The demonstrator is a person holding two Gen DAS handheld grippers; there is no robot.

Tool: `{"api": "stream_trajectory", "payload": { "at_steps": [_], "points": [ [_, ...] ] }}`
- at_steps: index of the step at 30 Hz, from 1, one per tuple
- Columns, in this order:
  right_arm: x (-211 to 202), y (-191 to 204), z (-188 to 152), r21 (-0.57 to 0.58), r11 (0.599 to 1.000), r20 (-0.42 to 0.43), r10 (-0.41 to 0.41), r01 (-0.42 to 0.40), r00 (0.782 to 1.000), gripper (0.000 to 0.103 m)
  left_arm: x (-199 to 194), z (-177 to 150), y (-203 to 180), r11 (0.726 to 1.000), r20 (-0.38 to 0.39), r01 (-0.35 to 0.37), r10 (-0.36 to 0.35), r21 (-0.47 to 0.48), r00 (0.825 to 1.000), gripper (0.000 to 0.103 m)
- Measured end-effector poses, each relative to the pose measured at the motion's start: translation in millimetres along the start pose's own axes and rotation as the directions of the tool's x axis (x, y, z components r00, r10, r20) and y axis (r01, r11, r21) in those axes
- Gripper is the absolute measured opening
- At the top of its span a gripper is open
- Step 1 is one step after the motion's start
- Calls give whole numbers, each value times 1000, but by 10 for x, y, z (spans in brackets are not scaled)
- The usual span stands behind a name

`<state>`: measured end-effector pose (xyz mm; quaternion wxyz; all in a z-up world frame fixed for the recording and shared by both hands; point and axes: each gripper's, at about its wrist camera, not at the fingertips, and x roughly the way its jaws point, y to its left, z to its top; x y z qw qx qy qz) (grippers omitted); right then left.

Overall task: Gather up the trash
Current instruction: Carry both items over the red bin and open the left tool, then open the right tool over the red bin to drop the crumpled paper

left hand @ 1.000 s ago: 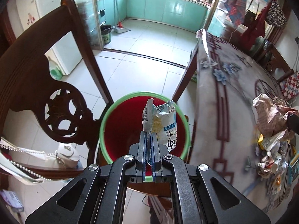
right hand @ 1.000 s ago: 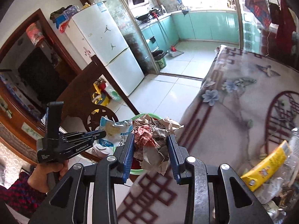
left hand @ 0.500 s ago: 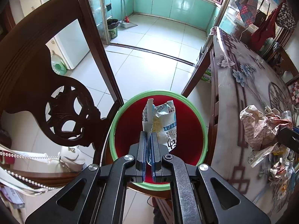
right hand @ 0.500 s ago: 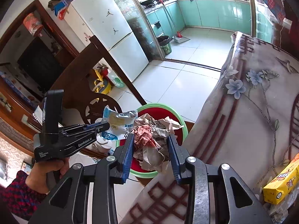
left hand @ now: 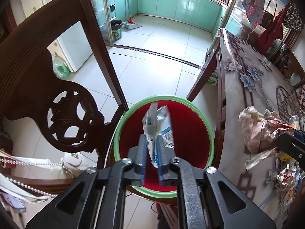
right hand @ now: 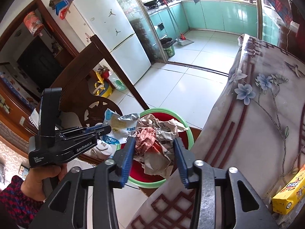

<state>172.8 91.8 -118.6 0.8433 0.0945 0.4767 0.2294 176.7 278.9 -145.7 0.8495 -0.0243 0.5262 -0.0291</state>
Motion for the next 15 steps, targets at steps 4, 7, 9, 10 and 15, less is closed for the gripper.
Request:
{"api": "stream_trajectory", "payload": {
  "at_steps": [4,7,9,10,15],
  "points": [
    [-21,4,-5,10,1000,9,11,-11,1000,43,-101,-26,54,999,50,8,-7,-32,999,52],
    [-69,9,-22,14,1000,19,13,-14,1000,43,-133,-35,48,1000,56,3,-1,-27,998,53],
    [-113,9,-33,16,1000,29,16,-17,999,44,-144,-43,25,1000,57,2,-1,-23,998,53],
    [-132,8,-41,16,1000,35,18,-19,999,44,-152,-48,9,1000,60,3,-1,-21,998,54],
    [-162,11,-22,25,999,56,46,-47,997,61,-206,-59,-82,1000,83,1,1,-19,997,60]
  ]
}}
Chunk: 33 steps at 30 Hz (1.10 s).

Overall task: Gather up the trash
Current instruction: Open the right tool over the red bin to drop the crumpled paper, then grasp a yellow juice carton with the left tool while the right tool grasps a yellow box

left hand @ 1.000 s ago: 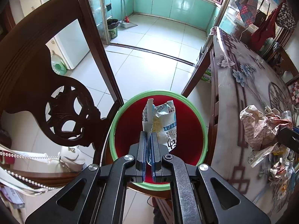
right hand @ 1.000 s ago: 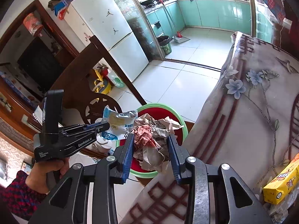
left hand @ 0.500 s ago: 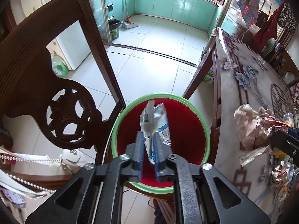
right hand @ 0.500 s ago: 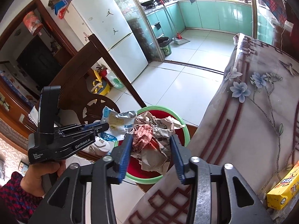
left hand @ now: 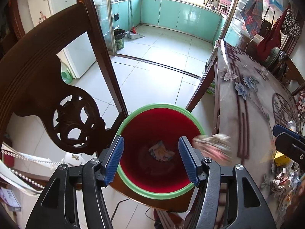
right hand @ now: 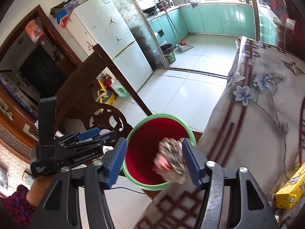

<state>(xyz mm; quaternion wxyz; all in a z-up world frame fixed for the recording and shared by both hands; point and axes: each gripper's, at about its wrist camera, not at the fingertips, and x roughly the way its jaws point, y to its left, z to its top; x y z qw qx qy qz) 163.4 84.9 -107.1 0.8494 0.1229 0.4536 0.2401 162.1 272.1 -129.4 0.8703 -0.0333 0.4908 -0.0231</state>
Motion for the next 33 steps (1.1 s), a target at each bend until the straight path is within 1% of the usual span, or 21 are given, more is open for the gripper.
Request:
{"api": "stream_trajectory", "payload": {
  "at_steps": [3,5,7,10,12,15,17,19,21,22,24,25,26,28,30,33],
  "points": [
    [-105,6,-46,-16,1000,18,-8,9,1000,61,-41,4,-62,1000,7,1,-1,6,1000,62],
    [-231,-30,-108,-17,999,34,-28,28,999,61,-93,-12,-111,1000,21,4,-5,18,1000,65],
    [-367,-116,-163,5,999,47,-38,38,998,62,-137,-48,-176,999,34,5,-6,36,999,67],
    [-633,-271,-267,55,997,75,-56,52,996,62,-171,-97,-281,998,32,13,-15,63,999,67],
    [-847,-371,-359,74,994,99,-86,79,991,62,-190,-131,-359,996,29,29,-31,82,999,68],
    [-1219,-605,-564,107,984,122,-156,143,980,62,-208,-190,-528,990,17,60,-63,129,998,70],
    [-1483,-826,-726,132,971,125,-217,201,968,62,-218,-230,-652,984,6,81,-83,161,997,70],
    [-1747,-1091,-880,140,949,105,-298,282,949,63,-242,-271,-814,976,-5,100,-101,194,995,70],
    [-2014,-1418,-1008,107,912,72,-404,396,912,63,-283,-317,-993,965,-14,129,-129,227,992,70],
    [-2127,-1583,-1055,75,889,44,-456,452,889,63,-312,-337,-1083,960,-17,141,-141,243,990,70],
    [-2336,-1911,-1116,-7,848,-4,-531,531,848,63,-378,-375,-1284,947,-19,161,-162,279,987,71],
    [-2412,-2069,-1141,-50,829,-25,-558,557,829,63,-420,-400,-1403,940,-19,171,-174,296,985,72],
    [-2483,-2258,-1170,-101,807,-53,-588,582,807,63,-454,-426,-1519,933,-22,183,-186,310,982,75],
    [-2548,-2601,-1220,-178,781,-116,-621,599,775,63,-518,-485,-1737,922,-26,203,-206,329,978,80],
    [-2574,-2918,-1286,-241,770,-172,-633,591,754,63,-586,-557,-1964,914,-31,218,-221,343,975,80],
    [-2533,-3248,-1300,-319,772,-232,-626,550,744,63,-649,-672,-2269,909,-42,236,-237,345,971,81]
  ]
}}
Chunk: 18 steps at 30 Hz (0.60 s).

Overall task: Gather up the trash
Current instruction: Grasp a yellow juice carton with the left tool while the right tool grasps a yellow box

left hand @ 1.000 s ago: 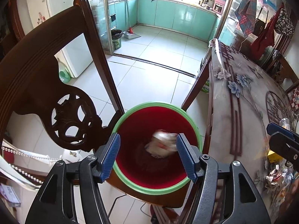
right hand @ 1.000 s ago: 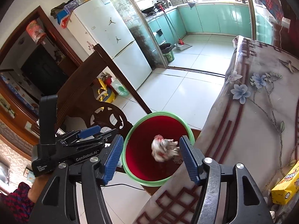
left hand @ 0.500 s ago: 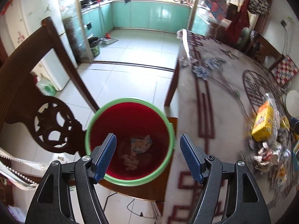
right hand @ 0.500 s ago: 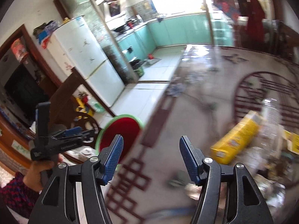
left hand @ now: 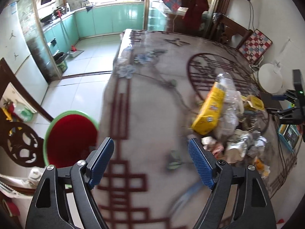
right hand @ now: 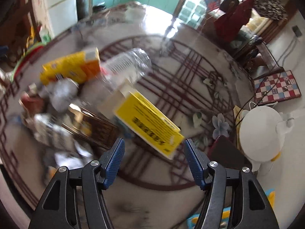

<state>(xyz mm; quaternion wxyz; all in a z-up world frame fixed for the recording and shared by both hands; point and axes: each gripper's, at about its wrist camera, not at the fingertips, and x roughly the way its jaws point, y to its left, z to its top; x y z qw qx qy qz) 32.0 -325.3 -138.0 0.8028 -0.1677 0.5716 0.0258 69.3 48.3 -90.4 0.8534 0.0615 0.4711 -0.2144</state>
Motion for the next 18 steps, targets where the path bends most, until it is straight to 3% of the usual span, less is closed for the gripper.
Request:
{"api": "stream_trajectory", "payload": {
  "at_steps": [5,7,8,11,13,14,18],
  "points": [
    [334,51,73,-195,981,-40,9,-17,999,63,120,14,-470,1000,-27,-8,8,9,1000,81],
    [454,139,121,-221,975,-32,-1,-6,999,58,168,54,-642,1000,-31,-9,10,21,999,81],
    [492,124,123,-211,977,-32,11,-17,999,45,188,78,-717,999,-31,-14,15,30,999,81],
    [462,41,118,-152,987,23,54,-50,998,41,266,183,-917,997,-31,-34,36,68,999,81],
    [379,-17,118,-91,994,74,59,-53,995,32,344,279,-1009,996,-33,-42,45,85,998,81],
    [305,-102,96,-38,997,103,76,-72,992,12,402,340,-1051,995,-37,-42,45,91,998,81],
    [67,-296,-29,130,977,207,139,-168,968,8,693,525,-1162,995,-75,-34,41,95,996,81]
  ]
}}
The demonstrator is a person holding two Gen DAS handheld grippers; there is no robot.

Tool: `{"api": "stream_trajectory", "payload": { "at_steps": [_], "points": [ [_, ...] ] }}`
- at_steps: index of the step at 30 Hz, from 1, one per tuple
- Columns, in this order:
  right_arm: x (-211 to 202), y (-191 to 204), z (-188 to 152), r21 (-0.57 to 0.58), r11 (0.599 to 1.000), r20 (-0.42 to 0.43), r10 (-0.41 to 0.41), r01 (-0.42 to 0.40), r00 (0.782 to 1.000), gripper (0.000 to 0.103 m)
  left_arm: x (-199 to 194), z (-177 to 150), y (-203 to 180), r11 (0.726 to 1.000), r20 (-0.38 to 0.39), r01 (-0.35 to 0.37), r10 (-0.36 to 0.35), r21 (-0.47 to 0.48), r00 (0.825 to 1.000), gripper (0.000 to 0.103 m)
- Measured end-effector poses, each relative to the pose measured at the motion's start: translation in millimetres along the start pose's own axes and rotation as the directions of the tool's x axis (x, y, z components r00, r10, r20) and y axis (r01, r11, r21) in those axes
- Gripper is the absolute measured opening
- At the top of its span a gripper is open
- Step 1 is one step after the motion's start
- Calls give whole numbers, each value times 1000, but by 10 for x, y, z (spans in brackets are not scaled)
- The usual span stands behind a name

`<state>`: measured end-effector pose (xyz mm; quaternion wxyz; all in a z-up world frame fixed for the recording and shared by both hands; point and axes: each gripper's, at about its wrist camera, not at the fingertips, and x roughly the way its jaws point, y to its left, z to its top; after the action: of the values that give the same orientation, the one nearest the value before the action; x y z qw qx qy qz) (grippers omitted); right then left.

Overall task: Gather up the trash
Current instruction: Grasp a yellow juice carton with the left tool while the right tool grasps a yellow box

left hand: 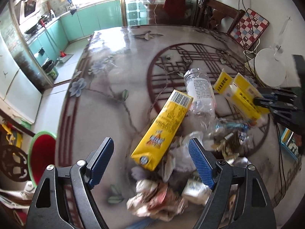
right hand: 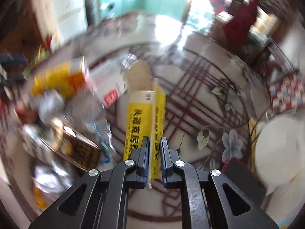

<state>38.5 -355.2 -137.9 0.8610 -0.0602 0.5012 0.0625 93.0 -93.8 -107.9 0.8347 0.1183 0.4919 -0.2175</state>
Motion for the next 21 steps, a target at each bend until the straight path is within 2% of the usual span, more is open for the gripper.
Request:
{"api": "stream_trajectory", "payload": {
  "at_steps": [5,9,11,12,14,16,21],
  "points": [
    [-293,-86,-154,194,975,106,90,-109,990,7,424,147,-132,1000,-98,-12,14,20,995,81],
    [-402,-135,-239,302,940,155,113,-156,981,7,557,174,-202,999,-124,-20,23,25,992,77],
    [-427,-137,-270,340,924,166,125,-176,978,7,591,173,-181,1000,-138,-12,12,1,990,54],
    [-418,-168,-283,355,917,171,130,-184,977,7,608,180,-167,1000,-144,-5,3,-9,990,49],
    [-437,-170,-302,380,904,181,137,-198,974,7,603,176,-139,1000,-146,-2,-2,-25,989,35],
    [-427,-202,-300,390,899,186,138,-202,973,7,552,187,-99,999,-130,-7,2,-39,991,35],
    [-519,-135,-298,402,894,205,125,-200,971,7,211,202,54,996,-34,-15,12,-90,999,34]
  ]
}}
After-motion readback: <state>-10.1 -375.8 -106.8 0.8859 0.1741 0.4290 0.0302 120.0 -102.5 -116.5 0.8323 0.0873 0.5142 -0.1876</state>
